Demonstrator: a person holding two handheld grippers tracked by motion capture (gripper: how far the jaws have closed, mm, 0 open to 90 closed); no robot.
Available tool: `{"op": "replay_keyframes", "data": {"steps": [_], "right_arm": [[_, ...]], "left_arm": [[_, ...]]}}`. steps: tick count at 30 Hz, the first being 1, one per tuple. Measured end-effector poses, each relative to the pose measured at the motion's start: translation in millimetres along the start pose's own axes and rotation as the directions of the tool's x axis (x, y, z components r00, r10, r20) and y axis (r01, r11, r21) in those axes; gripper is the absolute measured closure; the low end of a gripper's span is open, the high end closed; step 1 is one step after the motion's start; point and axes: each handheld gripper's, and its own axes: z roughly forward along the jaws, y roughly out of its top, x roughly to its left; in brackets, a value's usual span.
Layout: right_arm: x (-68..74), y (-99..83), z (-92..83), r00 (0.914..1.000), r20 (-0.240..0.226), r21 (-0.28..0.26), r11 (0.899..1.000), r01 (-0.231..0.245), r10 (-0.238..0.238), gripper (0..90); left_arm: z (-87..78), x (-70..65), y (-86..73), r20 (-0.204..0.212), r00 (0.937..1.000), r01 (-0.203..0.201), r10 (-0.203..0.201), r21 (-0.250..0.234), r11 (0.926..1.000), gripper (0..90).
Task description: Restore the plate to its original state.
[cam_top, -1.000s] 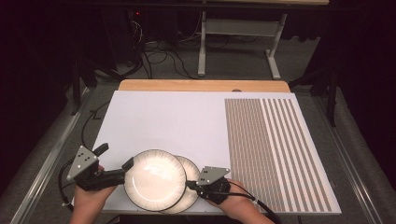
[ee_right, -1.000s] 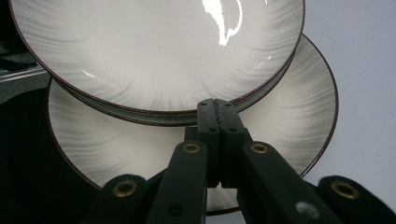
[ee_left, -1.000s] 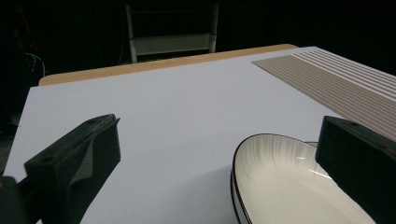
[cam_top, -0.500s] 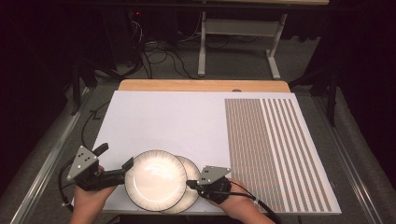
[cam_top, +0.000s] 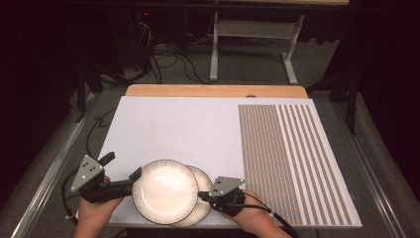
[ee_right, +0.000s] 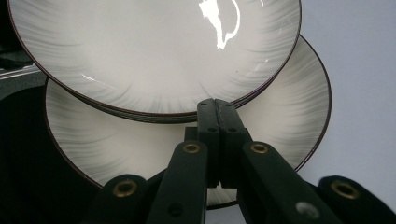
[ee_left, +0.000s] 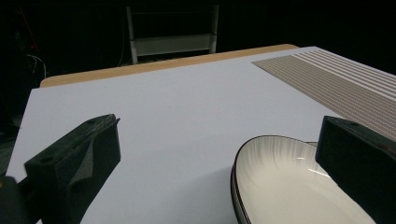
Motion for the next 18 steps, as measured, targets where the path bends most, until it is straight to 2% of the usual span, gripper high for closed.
{"op": "replay_keyframes", "data": {"steps": [18], "right_arm": [[-3.1,0.0,-4.2,1.0000,0.003,-0.005,1.000,-0.002,0.002,90.0]], "left_arm": [[0.0,-0.2,0.0,0.005,1.0000,0.001,-0.001,0.000,1.0000,0.4]]}}
